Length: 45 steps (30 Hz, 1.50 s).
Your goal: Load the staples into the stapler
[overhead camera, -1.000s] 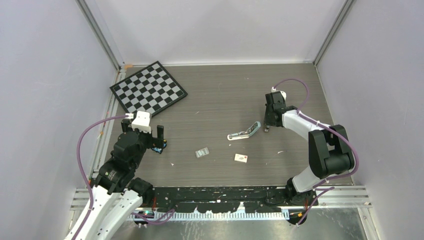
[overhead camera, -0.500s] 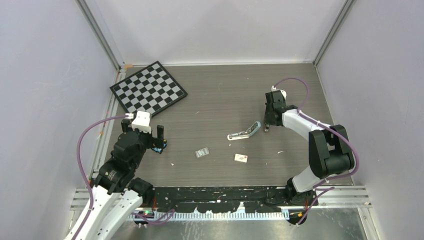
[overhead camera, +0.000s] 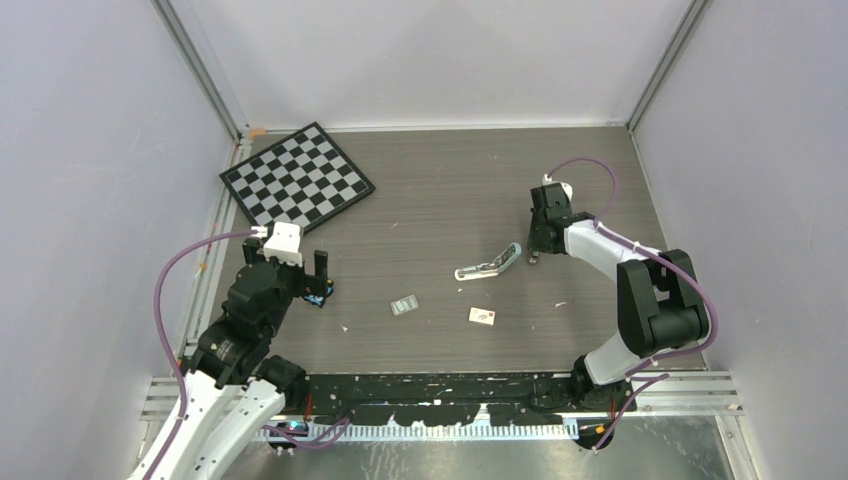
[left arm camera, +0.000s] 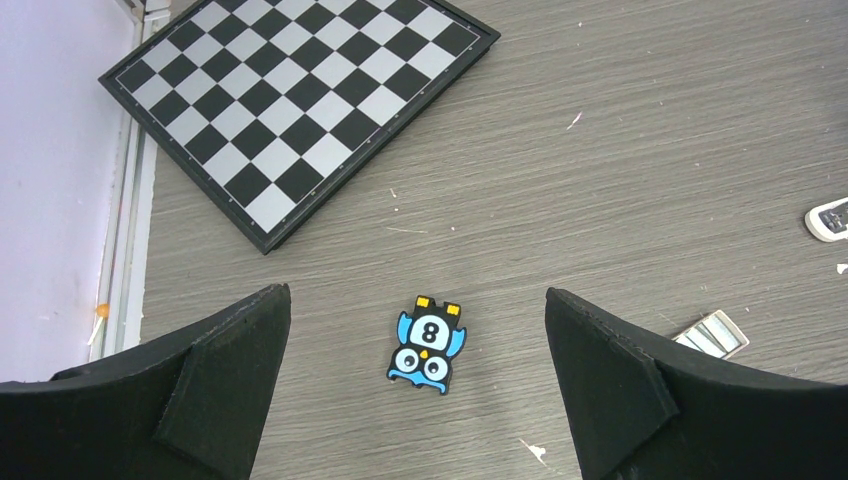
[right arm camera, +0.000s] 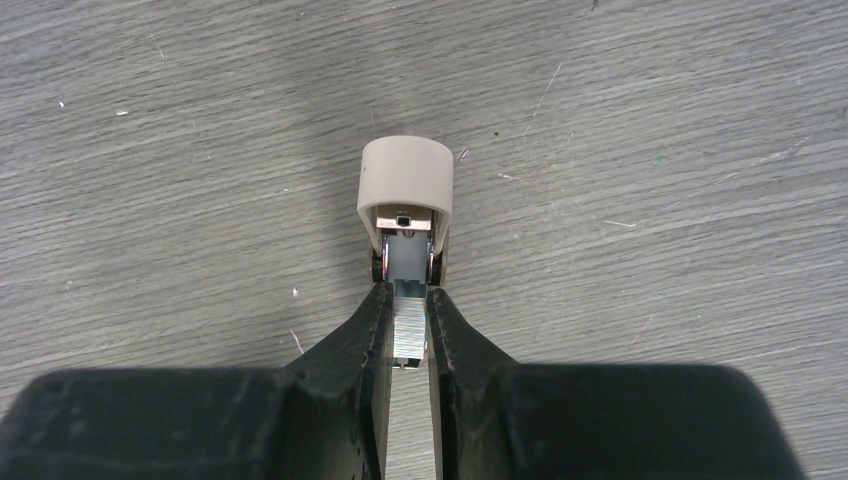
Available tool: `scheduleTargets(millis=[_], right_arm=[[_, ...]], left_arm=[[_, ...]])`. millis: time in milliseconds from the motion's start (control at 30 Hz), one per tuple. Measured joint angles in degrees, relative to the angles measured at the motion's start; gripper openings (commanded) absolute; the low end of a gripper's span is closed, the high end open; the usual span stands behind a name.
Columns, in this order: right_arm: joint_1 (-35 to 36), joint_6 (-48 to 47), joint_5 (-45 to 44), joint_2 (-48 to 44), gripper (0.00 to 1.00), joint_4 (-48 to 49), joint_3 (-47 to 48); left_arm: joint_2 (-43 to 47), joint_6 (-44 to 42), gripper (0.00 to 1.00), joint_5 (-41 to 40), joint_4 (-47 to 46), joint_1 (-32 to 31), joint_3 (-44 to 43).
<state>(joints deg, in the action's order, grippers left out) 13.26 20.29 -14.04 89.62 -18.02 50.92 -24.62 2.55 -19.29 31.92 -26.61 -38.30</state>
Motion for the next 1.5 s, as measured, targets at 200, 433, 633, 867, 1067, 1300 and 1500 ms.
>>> scheduleTargets(millis=[200, 433, 633, 867, 1067, 1300, 1500], right_arm=[[0.00, 0.00, 0.04, 0.00, 0.20, 0.04, -0.07], [0.00, 0.02, 0.20, 0.00, 0.20, 0.02, -0.07], [0.00, 0.04, 0.31, 0.00, 0.20, -0.04, 0.24], [0.00, 0.37, 0.46, 0.00, 0.20, 0.00, 0.26], [0.00, 0.42, 0.35, 0.00, 0.20, 0.02, -0.04], [0.00, 0.42, 0.20, 0.00, 0.21, 0.04, -0.20], [0.00, 0.50, 0.22, 0.00, 0.25, 0.20, -0.35]], left_arm=[[-0.07, 0.02, 1.00, 0.00, 0.00, -0.02, 0.00], [-0.07, 0.02, 1.00, 0.00, 0.00, 0.00, 0.00], [-0.07, 0.00, 1.00, 0.00, 0.00, 0.00, 0.00], [-0.07, 0.00, 1.00, 0.00, 0.00, 0.00, 0.00], [-0.07, 0.00, 1.00, 0.00, 0.00, 0.00, 0.00], [-0.07, 0.02, 1.00, 0.00, 0.00, 0.00, 0.00], [-0.07, 0.02, 1.00, 0.00, 0.00, 0.00, 0.00]])
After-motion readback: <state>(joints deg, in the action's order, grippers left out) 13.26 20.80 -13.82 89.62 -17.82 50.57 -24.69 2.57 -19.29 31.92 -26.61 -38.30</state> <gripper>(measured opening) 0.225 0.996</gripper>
